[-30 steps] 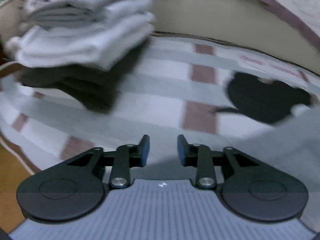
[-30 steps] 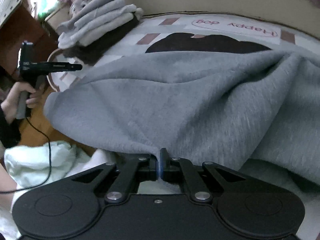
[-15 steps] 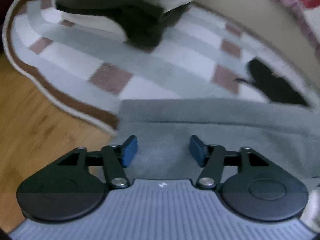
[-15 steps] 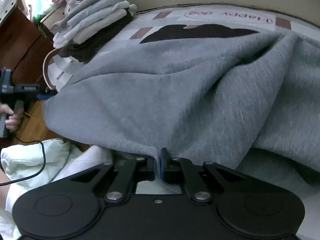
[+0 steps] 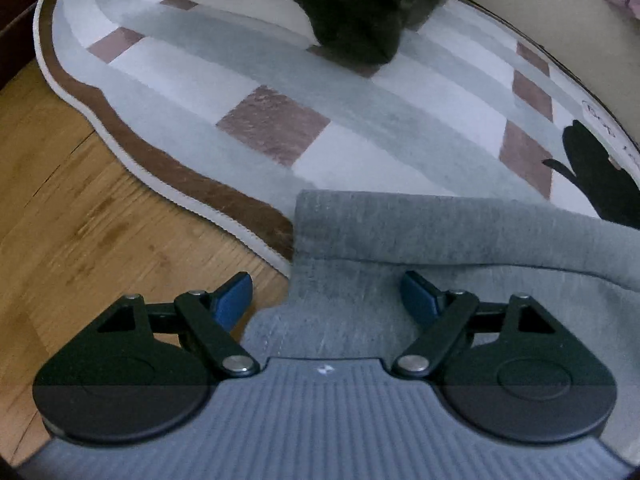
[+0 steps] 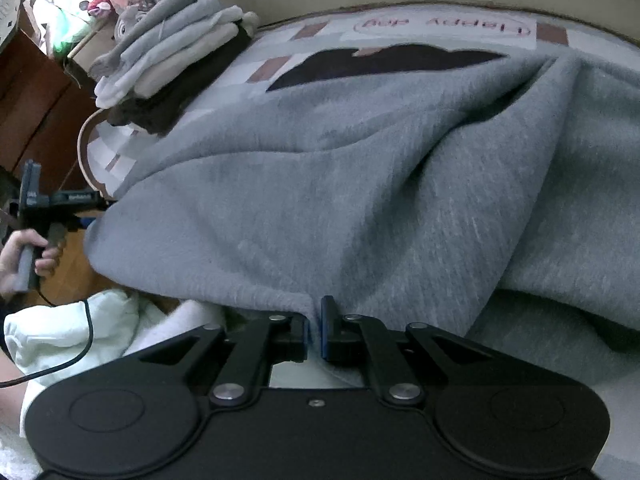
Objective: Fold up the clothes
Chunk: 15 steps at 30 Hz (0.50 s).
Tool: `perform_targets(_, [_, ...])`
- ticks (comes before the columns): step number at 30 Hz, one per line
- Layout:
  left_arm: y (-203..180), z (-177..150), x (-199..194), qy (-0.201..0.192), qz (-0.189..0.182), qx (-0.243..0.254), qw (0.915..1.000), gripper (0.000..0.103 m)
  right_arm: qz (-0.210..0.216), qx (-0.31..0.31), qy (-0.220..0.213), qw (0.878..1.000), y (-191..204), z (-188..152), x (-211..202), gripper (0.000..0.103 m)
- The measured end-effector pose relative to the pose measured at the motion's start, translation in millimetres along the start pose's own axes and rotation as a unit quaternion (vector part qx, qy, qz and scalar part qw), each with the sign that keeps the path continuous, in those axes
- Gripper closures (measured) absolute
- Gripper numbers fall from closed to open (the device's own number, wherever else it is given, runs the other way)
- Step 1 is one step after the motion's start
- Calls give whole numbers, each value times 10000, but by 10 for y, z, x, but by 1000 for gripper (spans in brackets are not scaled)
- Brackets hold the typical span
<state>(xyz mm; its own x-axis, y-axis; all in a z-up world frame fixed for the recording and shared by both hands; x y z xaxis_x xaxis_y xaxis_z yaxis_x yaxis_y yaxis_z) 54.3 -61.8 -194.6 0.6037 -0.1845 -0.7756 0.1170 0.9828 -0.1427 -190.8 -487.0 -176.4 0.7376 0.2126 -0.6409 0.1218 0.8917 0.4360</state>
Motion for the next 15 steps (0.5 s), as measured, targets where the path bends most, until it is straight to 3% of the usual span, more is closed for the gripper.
perform_targets(2, [33,-1,22,-1,-158,-158,9997,24,-39,-230,19,9997,32,-14,2,98])
perform_targets(4, [-32,-8,-33,-36,-310,177,9994,63,-50,-333,22,9994,47,-27,2,98])
perform_targets(5, [-79,-12,-71,-59,-385,419,9984,75,-38,-364,20,9993,52,-26,-9,97])
perform_targets(6, [-138,-11,-115,-148,-385,705,9967,93,9,-413,17,9991,59,-6,-49,94])
perform_targets(9, [-286,78,-273,-633,-274,1124,9913,96,90,-614,-234,9978,37,135,-347,83])
perform_targets(11, [-344,216,-354,-929,-181,1184,9884,96,-34,-627,-789,9949,-83,284,-693,62])
perform_targets(13, [-373,386,-440,-1252,-131,1129,9856,96,-564,-488,-1476,9862,-339,425,-1104,54])
perform_targets(15, [-393,546,-503,-1472,-108,1004,9839,96,-1259,-177,-2085,9697,-678,474,-1504,48])
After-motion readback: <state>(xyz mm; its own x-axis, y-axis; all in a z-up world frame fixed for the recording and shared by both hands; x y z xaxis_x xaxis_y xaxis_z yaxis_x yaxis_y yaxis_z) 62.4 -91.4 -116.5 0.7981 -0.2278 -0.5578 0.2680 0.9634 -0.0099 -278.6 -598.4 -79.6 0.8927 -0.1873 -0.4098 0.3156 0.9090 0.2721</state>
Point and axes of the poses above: each gripper's, at about its wrist camera, not at the fingertips, and x roughly the way its jaws point, y to its left, z to its top, the point moved 5 cm from there along x, roughly the way its jaws point, and after that the axes turned 13 degrees about -y, right-handed, at the moved point
